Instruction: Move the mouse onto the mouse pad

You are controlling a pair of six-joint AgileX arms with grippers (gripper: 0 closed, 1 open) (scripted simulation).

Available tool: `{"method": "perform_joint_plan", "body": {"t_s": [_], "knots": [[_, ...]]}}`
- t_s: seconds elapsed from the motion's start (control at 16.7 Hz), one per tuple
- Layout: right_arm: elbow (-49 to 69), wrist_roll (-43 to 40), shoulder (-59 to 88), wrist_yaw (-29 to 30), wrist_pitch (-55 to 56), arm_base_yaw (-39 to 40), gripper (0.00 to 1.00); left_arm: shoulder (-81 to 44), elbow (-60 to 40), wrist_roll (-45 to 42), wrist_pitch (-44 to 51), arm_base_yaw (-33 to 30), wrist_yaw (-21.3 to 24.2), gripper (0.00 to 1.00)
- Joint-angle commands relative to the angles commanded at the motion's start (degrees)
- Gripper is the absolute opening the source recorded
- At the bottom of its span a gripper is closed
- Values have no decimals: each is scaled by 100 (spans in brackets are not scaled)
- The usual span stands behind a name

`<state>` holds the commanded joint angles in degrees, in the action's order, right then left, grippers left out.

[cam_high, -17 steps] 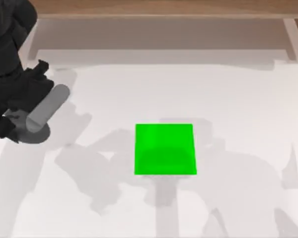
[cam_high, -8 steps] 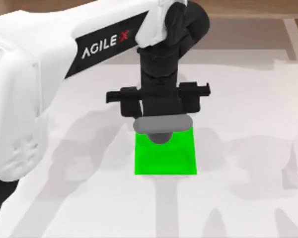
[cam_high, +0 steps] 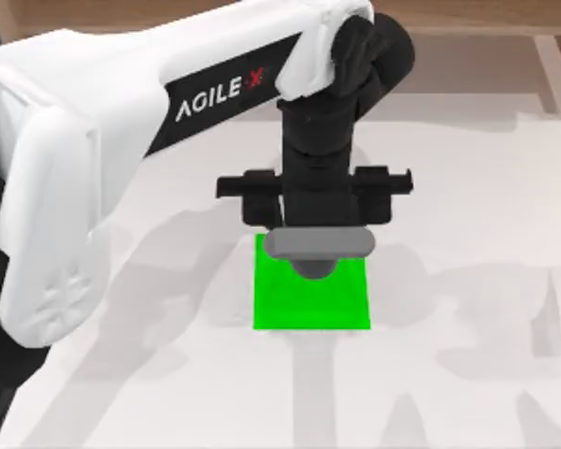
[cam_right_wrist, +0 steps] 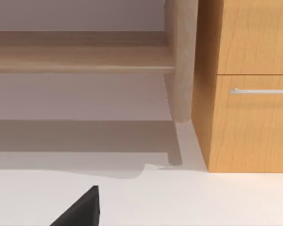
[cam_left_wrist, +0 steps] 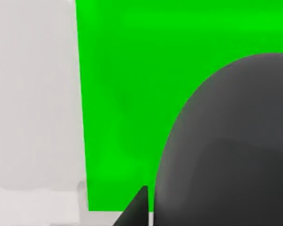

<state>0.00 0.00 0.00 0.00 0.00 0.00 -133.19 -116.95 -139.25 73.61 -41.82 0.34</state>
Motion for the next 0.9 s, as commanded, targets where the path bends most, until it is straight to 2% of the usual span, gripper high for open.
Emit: {"method": "perform_joint_plan", "body": {"t_s": [0.9], "knots": [[0,0,0,0,0,0,100,-121,674,-6,-859,-12,-4,0]]}}
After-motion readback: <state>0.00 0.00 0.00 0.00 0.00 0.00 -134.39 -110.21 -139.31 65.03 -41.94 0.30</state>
